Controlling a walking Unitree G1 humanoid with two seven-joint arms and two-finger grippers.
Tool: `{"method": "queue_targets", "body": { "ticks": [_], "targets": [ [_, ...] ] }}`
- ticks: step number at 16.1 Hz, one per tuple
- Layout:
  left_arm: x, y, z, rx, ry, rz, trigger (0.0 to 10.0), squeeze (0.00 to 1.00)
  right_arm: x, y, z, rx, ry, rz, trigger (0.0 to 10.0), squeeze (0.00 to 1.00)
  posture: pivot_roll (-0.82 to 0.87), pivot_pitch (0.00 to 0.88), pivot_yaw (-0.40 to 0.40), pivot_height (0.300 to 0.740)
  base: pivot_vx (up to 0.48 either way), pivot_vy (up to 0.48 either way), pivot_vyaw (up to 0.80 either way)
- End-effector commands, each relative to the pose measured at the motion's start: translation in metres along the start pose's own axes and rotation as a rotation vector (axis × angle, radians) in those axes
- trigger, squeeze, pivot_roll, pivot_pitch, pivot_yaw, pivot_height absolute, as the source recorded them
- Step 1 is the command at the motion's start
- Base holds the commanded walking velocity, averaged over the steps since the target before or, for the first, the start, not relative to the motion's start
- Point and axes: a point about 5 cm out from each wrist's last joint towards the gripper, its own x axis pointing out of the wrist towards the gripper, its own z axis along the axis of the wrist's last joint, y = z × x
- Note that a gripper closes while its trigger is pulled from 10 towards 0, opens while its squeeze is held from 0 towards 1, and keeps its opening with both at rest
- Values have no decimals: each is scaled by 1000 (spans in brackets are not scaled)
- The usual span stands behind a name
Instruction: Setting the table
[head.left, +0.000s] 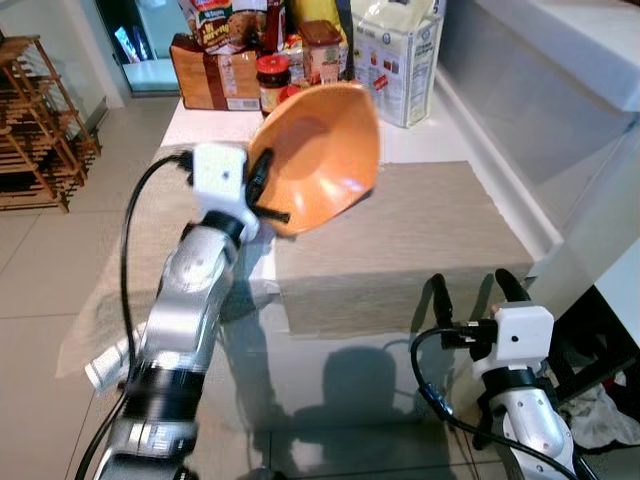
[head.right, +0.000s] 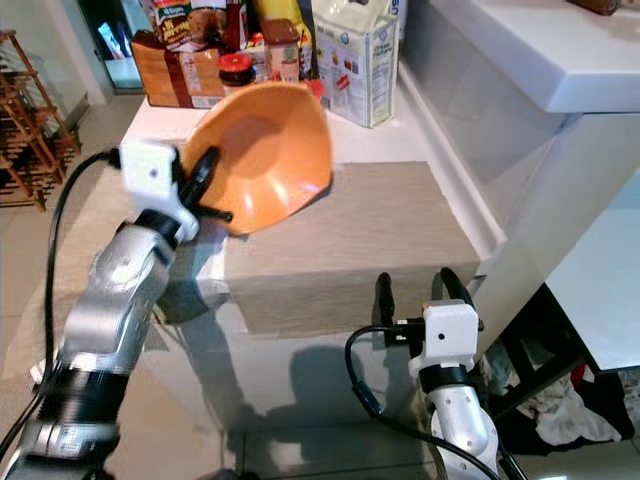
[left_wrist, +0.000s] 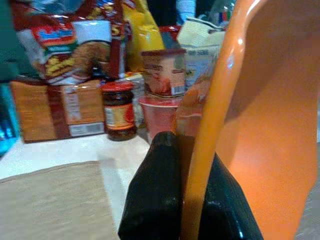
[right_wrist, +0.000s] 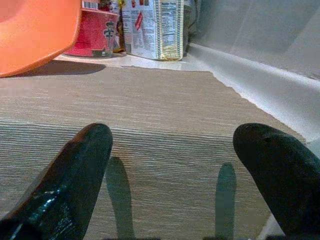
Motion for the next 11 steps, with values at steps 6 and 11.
{"method": "queue_targets", "body": {
  "ticks": [6,11],
  "targets": [
    [-43,7,-19,84,46,42,0,0,11,-4,21,31,-100,-35,10000,0,-111,4,47,736,0,0,0],
    [-42,-2,-23,40,76,42,0,0,15,-3,21,32,-93,-24,10000,0,-105,2,39,736,-57,0,0]
  ]
}}
